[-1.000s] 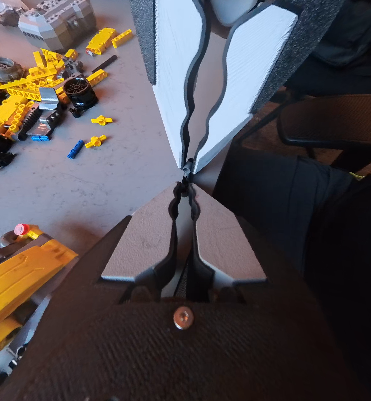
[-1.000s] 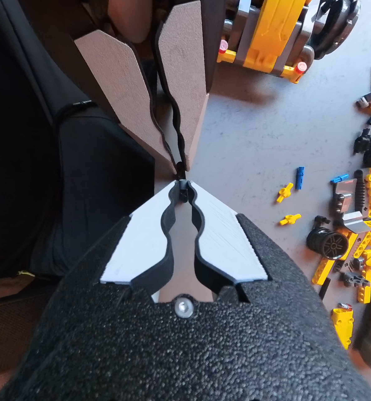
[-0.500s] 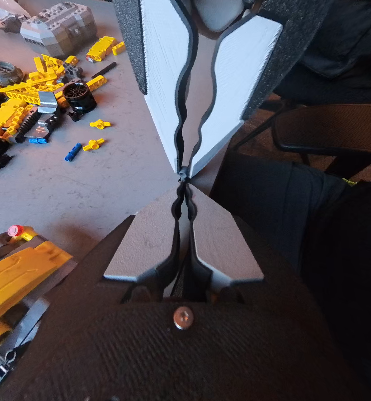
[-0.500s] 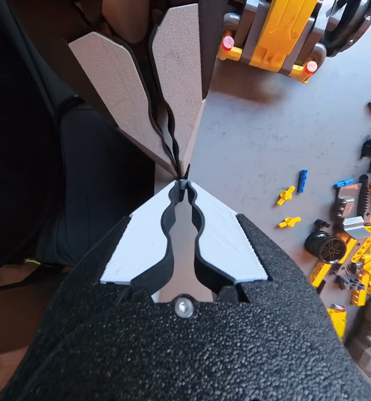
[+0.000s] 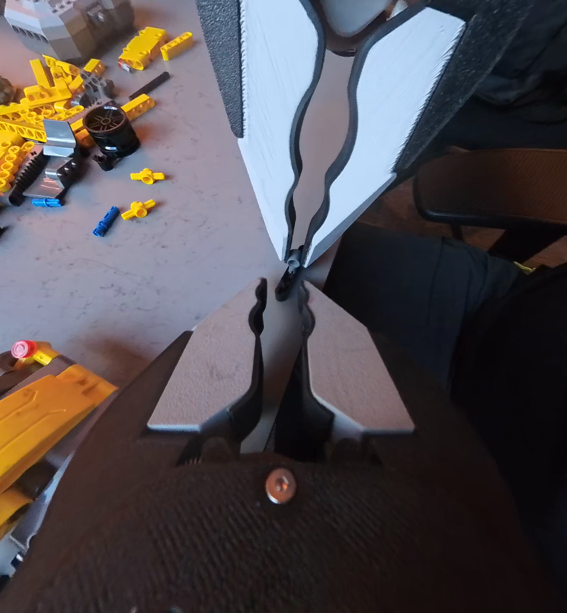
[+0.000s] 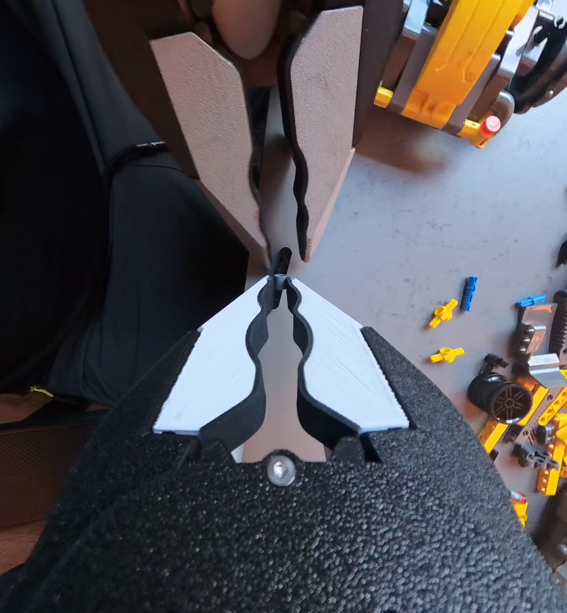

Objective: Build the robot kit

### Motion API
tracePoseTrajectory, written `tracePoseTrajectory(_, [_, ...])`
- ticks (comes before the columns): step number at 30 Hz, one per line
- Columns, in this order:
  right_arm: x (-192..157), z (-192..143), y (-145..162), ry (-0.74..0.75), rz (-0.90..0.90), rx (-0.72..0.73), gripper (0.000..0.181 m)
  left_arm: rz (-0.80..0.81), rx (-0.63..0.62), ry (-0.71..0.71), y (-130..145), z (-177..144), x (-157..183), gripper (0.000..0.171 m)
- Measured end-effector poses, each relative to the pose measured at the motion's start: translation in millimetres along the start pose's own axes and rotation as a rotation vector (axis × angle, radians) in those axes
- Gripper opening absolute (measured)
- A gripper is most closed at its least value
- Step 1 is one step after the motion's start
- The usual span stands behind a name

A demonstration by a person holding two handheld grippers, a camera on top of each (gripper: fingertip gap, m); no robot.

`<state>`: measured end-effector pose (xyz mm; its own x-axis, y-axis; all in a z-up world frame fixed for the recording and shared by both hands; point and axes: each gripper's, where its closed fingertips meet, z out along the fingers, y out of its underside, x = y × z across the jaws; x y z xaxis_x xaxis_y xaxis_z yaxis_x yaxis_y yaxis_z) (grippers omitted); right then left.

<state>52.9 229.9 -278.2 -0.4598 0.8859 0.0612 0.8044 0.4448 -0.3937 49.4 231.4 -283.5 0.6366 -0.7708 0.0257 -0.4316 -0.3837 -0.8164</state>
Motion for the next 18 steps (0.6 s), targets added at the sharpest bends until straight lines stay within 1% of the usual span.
tracePoseTrajectory(3, [-0.3, 0.1, -0.3, 0.006, -0.012, 0.007, 0.006, 0.012, 0.001, 0.0, 0.1, 0.1, 0.8, 0.006])
tracePoseTrajectory(7, [2.5, -1.1, 2.3, 0.021, -0.01, -0.003, 0.006, 0.023, 0.0, -0.001, 0.5, 0.1, 2.2, 0.005])
tracePoseTrajectory(14, [1.0, -1.3, 1.5, 0.023, -0.021, -0.01, 0.006, 0.015, -0.006, 0.004, 0.9, 0.0, 4.0, 0.005])
tracePoseTrajectory(16, [0.1, -1.3, 0.4, 0.016, -0.018, -0.005, 0.006, 0.007, -0.018, 0.015, 1.2, 0.5, 5.8, 0.012])
tracePoseTrajectory(18, [0.1, -0.7, 0.9, 0.016, -0.02, -0.006, 0.006, 0.016, -0.025, 0.01, 1.8, 0.9, 5.7, 0.013])
